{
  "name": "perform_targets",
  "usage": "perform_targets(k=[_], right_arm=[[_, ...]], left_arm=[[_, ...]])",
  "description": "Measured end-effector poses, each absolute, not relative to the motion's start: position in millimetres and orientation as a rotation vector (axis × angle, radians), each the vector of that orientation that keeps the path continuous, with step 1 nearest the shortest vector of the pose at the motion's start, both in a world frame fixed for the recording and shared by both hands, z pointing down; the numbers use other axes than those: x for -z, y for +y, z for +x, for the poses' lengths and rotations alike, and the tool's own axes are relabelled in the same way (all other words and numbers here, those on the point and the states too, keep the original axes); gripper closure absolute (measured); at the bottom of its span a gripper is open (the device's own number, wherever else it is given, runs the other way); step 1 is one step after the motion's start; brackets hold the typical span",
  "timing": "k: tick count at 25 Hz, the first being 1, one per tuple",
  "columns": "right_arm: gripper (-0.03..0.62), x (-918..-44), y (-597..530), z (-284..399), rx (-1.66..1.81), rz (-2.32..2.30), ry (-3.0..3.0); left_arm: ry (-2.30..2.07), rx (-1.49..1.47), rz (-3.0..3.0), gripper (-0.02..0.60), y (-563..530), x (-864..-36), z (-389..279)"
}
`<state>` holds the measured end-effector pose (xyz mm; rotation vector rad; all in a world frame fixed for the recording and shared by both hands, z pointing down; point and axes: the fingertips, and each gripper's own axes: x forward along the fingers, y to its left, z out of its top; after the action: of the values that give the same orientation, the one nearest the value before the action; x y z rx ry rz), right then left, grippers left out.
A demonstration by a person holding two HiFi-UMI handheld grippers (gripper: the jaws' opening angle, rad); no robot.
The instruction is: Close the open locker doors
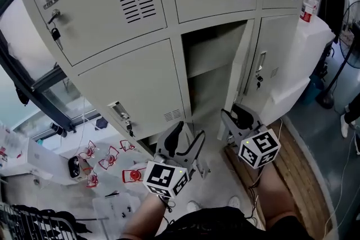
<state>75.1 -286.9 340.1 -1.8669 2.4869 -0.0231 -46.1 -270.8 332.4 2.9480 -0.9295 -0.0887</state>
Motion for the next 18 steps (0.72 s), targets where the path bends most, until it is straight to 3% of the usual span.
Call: perform_targets(k=[8, 18], right_arm=[[0.45, -339.3, -323.0, 50.3, 0.009, -1.914, 2.473], [0.448, -336.1, -364.2, 29.7, -0.017, -1.874, 2.531]], left_arm=[[-1.004, 0.088, 2.921, 0.313, -289.3, -335.9, -99.7], [-1.127, 0.105, 2.868, 0.313, -307.9, -336.1, -116.5]])
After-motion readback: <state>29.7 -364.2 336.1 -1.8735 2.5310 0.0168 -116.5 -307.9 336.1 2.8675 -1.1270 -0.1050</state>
